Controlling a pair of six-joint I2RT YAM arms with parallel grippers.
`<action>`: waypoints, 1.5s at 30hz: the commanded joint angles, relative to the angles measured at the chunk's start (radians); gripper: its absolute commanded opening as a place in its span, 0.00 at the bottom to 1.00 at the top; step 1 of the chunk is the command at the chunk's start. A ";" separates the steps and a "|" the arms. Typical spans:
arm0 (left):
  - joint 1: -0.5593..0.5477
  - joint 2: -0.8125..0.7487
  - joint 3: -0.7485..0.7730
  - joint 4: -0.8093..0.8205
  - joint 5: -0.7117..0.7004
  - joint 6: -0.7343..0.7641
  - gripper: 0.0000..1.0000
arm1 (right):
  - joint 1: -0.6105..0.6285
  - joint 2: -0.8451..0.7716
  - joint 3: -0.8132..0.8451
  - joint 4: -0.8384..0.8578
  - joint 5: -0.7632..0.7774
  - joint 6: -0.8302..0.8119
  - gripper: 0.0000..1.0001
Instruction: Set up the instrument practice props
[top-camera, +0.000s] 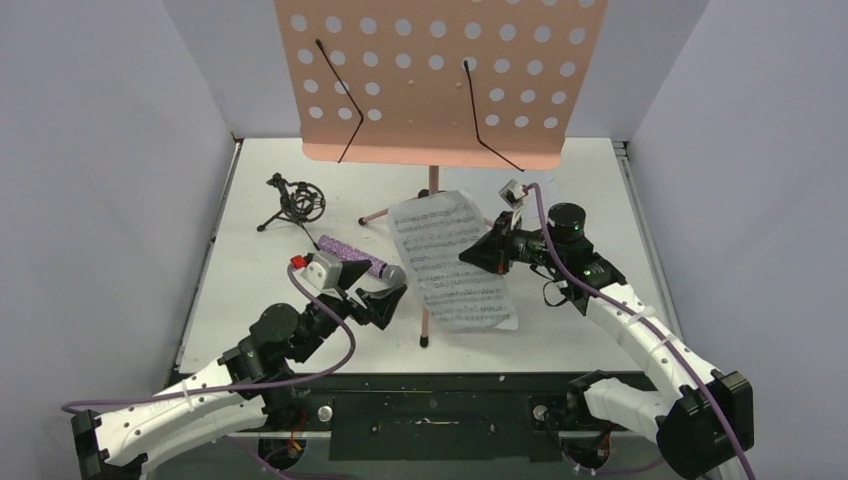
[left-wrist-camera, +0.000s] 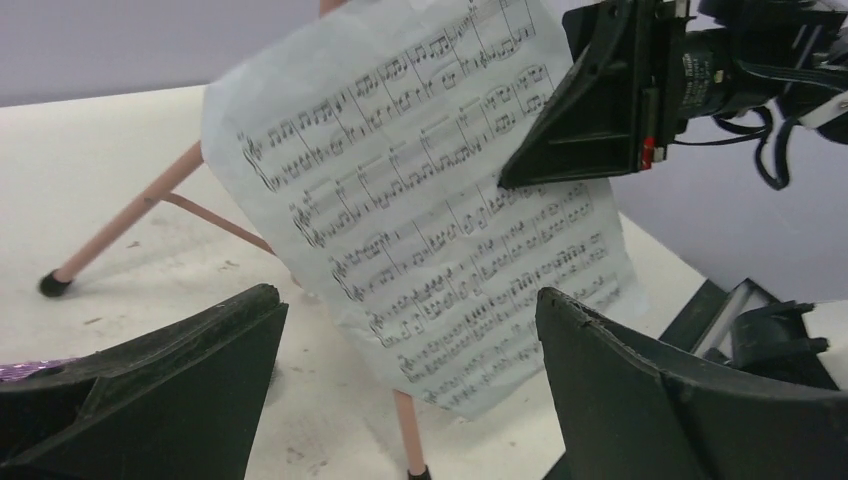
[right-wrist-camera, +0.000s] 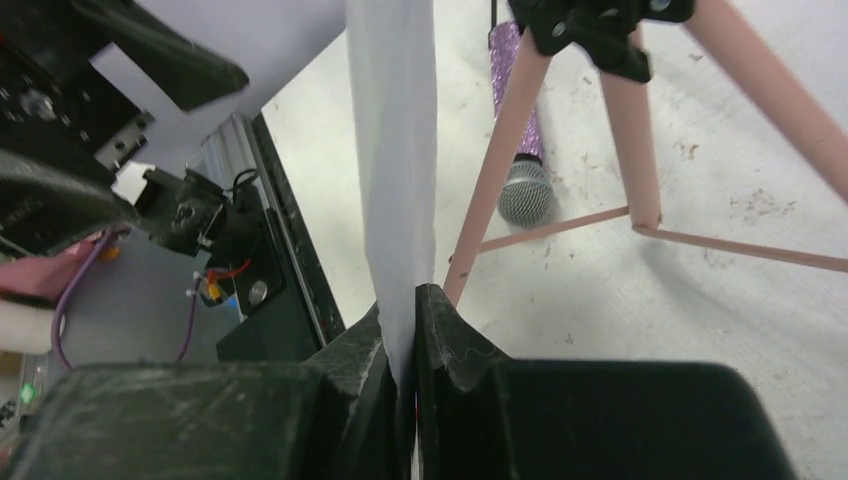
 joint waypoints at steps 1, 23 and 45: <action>0.006 0.074 0.179 -0.293 -0.037 0.175 0.97 | 0.051 -0.023 0.005 -0.091 -0.003 -0.110 0.05; 0.176 0.263 0.590 -0.763 0.688 0.497 1.00 | 0.522 0.029 0.147 -0.306 0.264 -0.322 0.06; 0.270 0.164 0.283 -0.246 0.574 0.146 0.00 | 0.316 0.025 0.184 -0.220 0.389 -0.078 0.87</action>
